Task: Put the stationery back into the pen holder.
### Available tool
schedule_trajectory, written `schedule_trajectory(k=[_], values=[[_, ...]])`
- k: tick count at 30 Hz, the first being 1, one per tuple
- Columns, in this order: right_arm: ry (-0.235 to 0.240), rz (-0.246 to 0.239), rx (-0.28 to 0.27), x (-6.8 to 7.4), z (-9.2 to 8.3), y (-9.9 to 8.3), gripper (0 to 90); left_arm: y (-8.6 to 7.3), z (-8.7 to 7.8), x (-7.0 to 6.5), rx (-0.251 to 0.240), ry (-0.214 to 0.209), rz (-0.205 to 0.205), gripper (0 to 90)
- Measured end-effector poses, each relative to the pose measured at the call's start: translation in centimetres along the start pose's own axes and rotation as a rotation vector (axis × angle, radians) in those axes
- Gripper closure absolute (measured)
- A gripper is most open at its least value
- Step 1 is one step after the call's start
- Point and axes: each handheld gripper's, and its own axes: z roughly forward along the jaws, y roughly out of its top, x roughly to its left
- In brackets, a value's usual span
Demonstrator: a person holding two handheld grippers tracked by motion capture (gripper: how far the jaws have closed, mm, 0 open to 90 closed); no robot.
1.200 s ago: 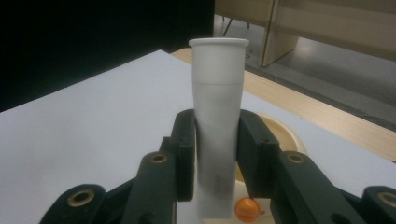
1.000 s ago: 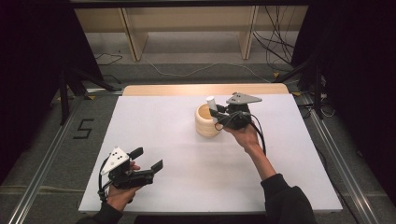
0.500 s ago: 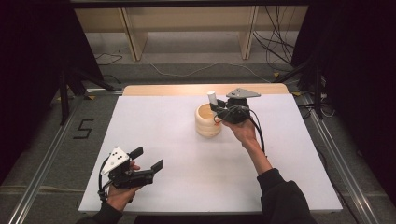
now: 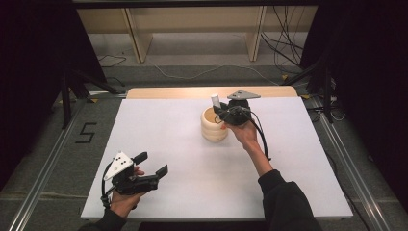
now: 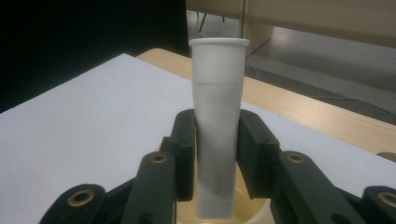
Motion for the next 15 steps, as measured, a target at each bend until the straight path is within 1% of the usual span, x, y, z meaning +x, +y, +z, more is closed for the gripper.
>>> schedule_trajectory(k=[5, 10, 12, 15], values=[[-0.005, 0.008, 0.006, -0.02, 0.44, -0.16, 69.5, 0.0, -0.01, 0.0, 0.0, 0.001, 0.0, 7.3], [-0.014, 0.009, 0.03, -0.03, 0.81, -0.4, 69.5, 0.01, -0.01, 0.0, -0.001, 0.001, 0.001, 7.4], [-0.013, 0.014, 0.036, -0.06, 0.93, -0.51, 69.5, 0.0, -0.01, 0.01, 0.0, 0.001, 0.001, 7.4], [-0.012, 0.01, 0.048, 0.0, 1.07, -0.66, 69.5, 0.0, -0.01, 0.02, 0.0, 0.001, 0.001, 7.3]])
